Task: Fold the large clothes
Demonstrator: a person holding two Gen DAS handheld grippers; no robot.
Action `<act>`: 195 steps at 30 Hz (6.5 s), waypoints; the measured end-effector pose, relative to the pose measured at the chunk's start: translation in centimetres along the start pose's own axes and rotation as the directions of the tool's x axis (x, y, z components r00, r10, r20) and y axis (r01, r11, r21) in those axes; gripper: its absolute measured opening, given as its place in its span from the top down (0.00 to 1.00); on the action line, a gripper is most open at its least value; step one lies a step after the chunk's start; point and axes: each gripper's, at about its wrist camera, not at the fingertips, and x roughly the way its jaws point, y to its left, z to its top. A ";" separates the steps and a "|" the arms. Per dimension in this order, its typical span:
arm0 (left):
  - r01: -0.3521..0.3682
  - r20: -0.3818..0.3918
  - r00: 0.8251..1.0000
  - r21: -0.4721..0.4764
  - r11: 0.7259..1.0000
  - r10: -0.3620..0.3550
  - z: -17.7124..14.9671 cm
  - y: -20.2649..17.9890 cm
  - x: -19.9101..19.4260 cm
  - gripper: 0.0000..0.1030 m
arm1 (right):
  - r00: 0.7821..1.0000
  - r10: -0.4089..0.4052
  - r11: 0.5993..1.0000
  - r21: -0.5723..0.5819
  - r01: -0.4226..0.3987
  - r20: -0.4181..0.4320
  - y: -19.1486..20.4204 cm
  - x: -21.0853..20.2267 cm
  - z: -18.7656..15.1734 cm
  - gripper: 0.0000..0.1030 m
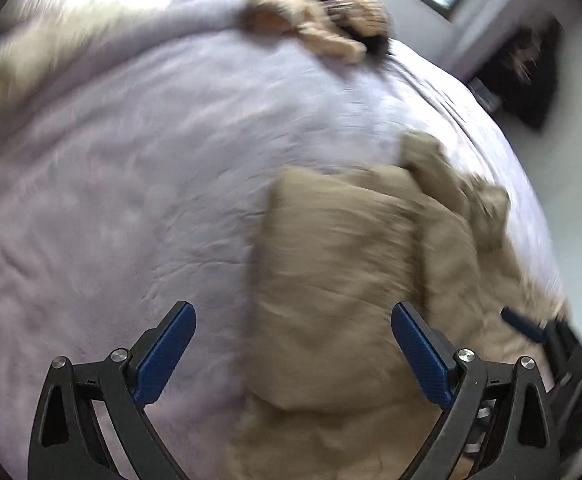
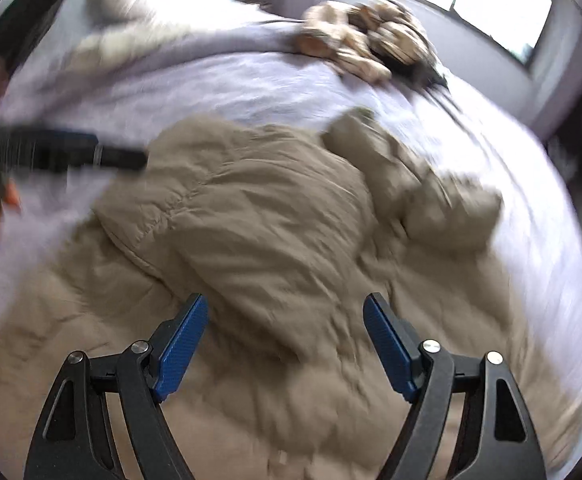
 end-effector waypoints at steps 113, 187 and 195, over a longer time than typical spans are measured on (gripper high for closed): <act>-0.122 -0.109 0.974 0.484 0.866 0.199 -16.2 -33.9 7.9 0.00 | 0.975 0.075 0.141 0.966 -0.219 0.210 -31.8 -9.5 -33.9 0.00; -0.206 0.032 0.979 0.176 0.963 0.203 -6.9 -17.2 2.1 0.00 | 0.925 0.266 0.301 0.887 -0.349 0.273 -27.0 2.6 -12.1 0.66; -0.193 0.051 0.981 0.121 0.974 0.188 -5.3 -12.8 0.1 0.00 | 0.885 0.336 0.533 0.709 -0.461 0.323 -22.0 0.8 -5.6 0.92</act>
